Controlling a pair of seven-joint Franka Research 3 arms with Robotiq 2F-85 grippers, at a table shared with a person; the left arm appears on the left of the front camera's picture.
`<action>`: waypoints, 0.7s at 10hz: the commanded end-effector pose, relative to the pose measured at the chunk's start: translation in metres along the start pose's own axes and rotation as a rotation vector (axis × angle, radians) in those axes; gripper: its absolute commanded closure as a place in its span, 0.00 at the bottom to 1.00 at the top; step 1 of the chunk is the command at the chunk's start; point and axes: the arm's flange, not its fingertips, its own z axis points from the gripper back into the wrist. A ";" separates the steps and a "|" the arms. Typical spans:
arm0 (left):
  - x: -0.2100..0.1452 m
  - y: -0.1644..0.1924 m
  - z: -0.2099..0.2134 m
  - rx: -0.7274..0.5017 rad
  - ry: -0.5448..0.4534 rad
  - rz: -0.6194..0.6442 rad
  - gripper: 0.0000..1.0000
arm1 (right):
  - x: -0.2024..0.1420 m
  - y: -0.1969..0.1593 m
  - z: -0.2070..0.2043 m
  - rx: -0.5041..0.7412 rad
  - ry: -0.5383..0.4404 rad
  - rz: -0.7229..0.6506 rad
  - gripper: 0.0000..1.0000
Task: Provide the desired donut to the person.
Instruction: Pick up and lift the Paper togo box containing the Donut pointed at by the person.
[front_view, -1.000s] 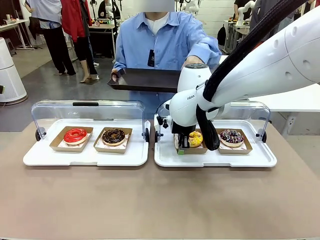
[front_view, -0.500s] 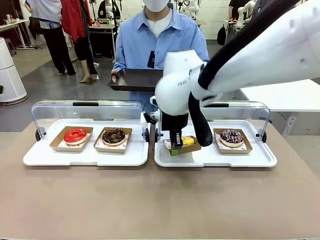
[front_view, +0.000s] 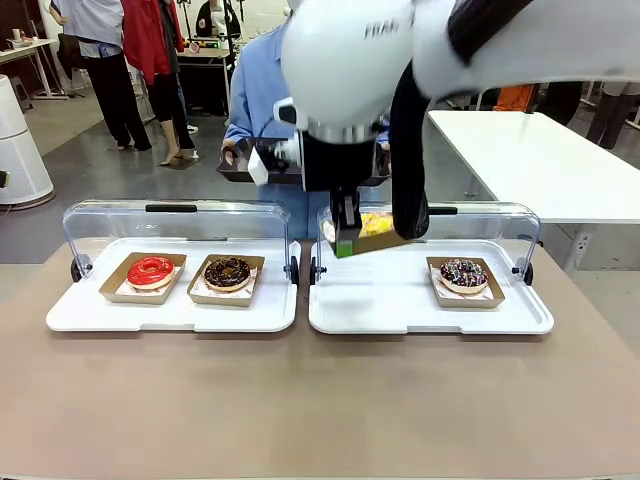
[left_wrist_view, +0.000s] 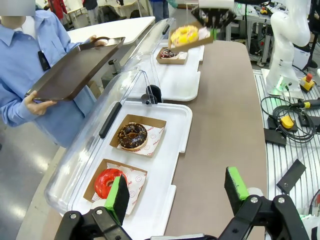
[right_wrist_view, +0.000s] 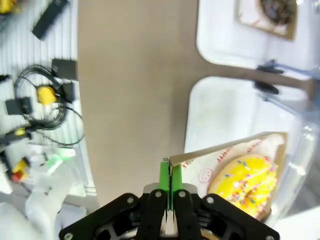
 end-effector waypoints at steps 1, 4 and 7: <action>0.001 0.000 0.001 -0.001 -0.011 -0.005 0.00 | 0.001 0.011 0.023 -0.051 0.051 -0.088 1.00; 0.001 0.000 0.001 -0.001 -0.011 -0.005 0.00 | 0.000 0.003 0.062 -0.095 0.046 -0.161 1.00; 0.001 0.000 0.001 -0.001 -0.011 -0.005 0.00 | -0.006 0.006 0.066 -0.094 0.019 -0.147 1.00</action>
